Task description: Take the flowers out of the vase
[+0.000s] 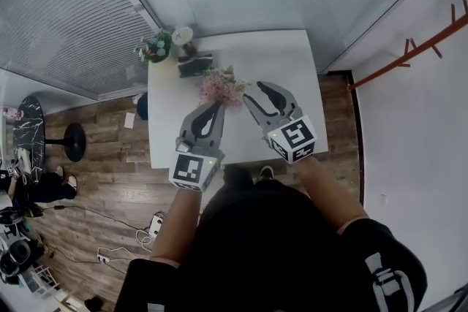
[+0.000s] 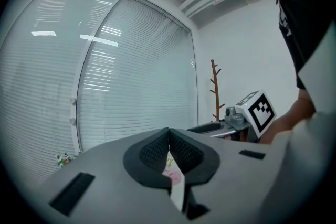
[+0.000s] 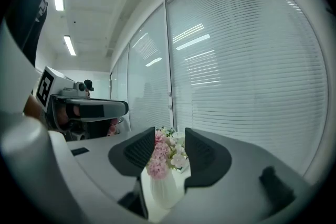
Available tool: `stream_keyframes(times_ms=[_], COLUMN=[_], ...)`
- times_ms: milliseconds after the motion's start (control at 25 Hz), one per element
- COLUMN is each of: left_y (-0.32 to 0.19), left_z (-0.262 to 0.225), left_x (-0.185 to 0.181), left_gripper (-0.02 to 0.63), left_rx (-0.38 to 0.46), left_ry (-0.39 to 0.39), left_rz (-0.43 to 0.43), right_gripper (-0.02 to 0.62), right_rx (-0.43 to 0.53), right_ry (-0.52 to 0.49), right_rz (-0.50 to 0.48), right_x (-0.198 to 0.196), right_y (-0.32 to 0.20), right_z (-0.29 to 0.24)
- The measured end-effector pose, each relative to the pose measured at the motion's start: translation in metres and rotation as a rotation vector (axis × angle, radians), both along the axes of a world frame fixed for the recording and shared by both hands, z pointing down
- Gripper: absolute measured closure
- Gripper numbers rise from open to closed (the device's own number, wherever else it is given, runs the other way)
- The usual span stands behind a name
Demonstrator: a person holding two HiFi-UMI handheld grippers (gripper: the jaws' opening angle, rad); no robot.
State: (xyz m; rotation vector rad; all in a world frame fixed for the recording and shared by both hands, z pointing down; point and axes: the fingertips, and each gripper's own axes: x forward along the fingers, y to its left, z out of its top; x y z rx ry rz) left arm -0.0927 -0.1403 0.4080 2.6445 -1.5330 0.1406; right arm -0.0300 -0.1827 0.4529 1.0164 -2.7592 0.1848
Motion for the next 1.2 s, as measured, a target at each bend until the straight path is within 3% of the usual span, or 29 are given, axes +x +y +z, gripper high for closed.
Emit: stream_keyframes(times_ms=[440, 840, 1040, 1200], left_y=[-0.031, -0.044, -0.045, -0.046], left_z=[0.023, 0.035, 0.041, 0.044], left_x=[-0.001, -0.008, -0.011, -0.013], left_gripper=[0.594, 0.594, 0.594, 0.594], left_rx=[-0.024, -0.04, -0.055, -0.06], left_ry=[-0.03, -0.018, -0.02, -0.016], left_rz=[0.053, 0.065, 0.064, 0.056], right_gripper=[0.362, 0.36, 0.424, 0.512], right_rx=[-0.074, -0.163, -0.194, -0.203], right_ry=[0.012, -0.008, -0.026, -0.025], right_rz=[0.035, 0.028, 0.004, -0.008], right_x=[-0.014, -0.025, -0.028, -0.03], right_y=[-0.037, -0.05, -0.052, -0.05], right_z=[0.033, 0.061, 0.067, 0.071])
